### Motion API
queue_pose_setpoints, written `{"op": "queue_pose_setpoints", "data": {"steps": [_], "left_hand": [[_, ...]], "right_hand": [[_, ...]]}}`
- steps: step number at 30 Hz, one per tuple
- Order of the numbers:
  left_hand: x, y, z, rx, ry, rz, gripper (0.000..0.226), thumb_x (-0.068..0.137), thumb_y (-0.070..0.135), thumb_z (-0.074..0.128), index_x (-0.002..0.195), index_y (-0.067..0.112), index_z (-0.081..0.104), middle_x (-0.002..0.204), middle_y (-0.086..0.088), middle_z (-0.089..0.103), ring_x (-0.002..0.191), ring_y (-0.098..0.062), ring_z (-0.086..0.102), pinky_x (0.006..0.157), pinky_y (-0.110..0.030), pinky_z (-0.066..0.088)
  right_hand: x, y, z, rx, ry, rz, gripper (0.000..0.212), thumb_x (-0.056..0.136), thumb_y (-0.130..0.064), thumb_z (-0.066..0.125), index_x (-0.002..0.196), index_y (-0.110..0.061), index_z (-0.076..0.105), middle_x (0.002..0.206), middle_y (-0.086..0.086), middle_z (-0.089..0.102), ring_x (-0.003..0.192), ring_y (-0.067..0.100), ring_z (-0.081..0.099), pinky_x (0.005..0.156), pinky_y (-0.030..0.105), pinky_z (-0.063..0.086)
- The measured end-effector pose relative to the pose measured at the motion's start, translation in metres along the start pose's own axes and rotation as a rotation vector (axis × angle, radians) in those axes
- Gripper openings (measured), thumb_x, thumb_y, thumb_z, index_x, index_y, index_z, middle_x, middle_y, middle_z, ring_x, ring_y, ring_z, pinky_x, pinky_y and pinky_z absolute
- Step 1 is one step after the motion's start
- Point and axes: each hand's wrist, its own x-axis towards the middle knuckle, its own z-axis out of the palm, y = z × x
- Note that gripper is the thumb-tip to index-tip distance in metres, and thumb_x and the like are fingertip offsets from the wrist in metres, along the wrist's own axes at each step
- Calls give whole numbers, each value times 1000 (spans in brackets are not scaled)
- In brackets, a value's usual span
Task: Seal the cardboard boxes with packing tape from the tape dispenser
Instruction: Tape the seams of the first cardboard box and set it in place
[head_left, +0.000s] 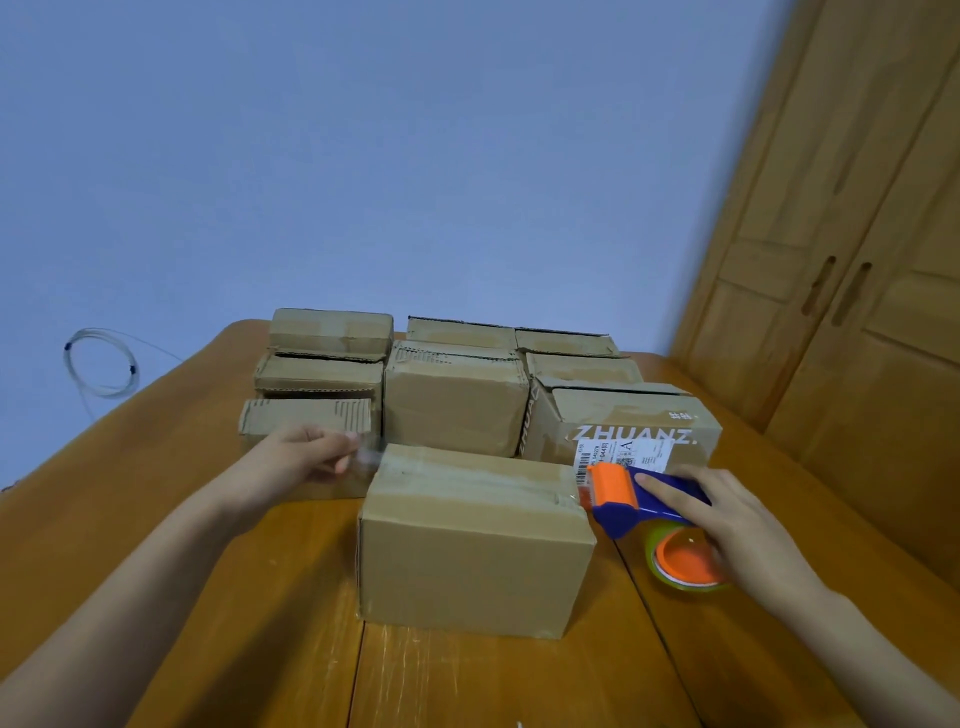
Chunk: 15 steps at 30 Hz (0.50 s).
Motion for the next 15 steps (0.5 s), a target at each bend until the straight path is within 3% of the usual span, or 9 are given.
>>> {"op": "queue_pose_setpoints", "data": {"steps": [6, 10, 12, 15], "left_hand": [[-6, -30, 1, -18, -40, -5, 54, 66, 75, 61, 62, 21, 55, 78, -7, 59, 78, -22, 56, 87, -37, 47], [-6, -48, 14, -126, -33, -49, 52, 69, 71, 62, 60, 21, 53, 85, -11, 62, 92, -35, 60, 96, -45, 48], [-6, -54, 21, -178, -23, -68, 50, 78, 61, 57, 65, 12, 54, 91, -19, 64, 100, -40, 59, 100, -49, 46], [-6, -58, 28, -187, -3, -86, 68, 89, 58, 53, 84, -10, 54, 103, -25, 63, 105, -34, 60, 101, -49, 45]], "right_hand": [[-2, 0, 2, 38, 23, 8, 114, 45, 4, 92, 141, -31, 40, 123, 3, 48, 109, 19, 42, 65, 32, 57], [-1, -2, 1, 46, 34, -2, 114, 46, 7, 90, 140, -31, 40, 124, 3, 48, 109, 19, 42, 65, 32, 56], [-2, -3, 2, 52, 41, -1, 119, 45, 9, 89, 142, -33, 36, 123, 4, 47, 108, 20, 42, 66, 34, 57], [-4, -6, 6, 75, 31, 11, 132, 46, 12, 87, 148, -43, 22, 121, 9, 55, 109, 21, 42, 67, 38, 58]]}}
